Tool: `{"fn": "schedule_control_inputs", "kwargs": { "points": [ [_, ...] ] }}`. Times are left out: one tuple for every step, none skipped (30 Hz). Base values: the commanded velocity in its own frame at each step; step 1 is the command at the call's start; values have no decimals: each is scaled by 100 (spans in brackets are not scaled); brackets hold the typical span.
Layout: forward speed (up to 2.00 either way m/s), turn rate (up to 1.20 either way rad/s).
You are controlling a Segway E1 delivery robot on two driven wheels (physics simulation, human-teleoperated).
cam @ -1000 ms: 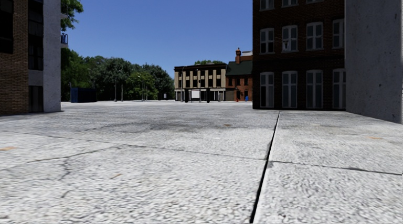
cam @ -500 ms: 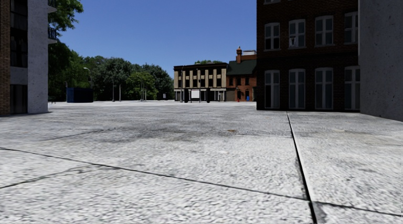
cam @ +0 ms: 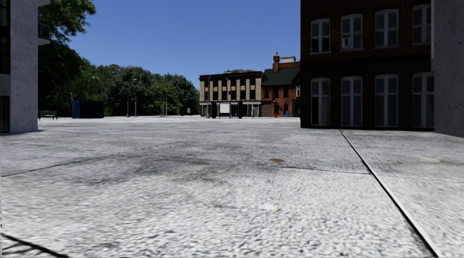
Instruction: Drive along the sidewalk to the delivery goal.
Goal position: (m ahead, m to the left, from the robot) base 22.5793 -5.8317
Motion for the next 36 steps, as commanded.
{"fn": "schedule_control_inputs", "kwargs": {
  "points": [
    [200,0],
    [200,0],
    [200,0],
    [200,0],
    [200,0],
    [200,0],
    [200,0],
    [200,0],
    [200,0],
    [200,0],
    [200,0],
    [200,0],
    [200,0],
    [200,0],
    [200,0],
    [200,0],
    [200,0],
    [200,0],
    [200,0],
    [200,0],
    [200,0],
    [200,0],
    [200,0],
    [200,0],
    [200,0],
    [200,0],
    [200,0],
    [200,0],
    [200,0],
    [200,0],
    [200,0],
    [200,0],
    [200,0],
    [200,0],
    [200,0],
    [200,0]
  ]
}}
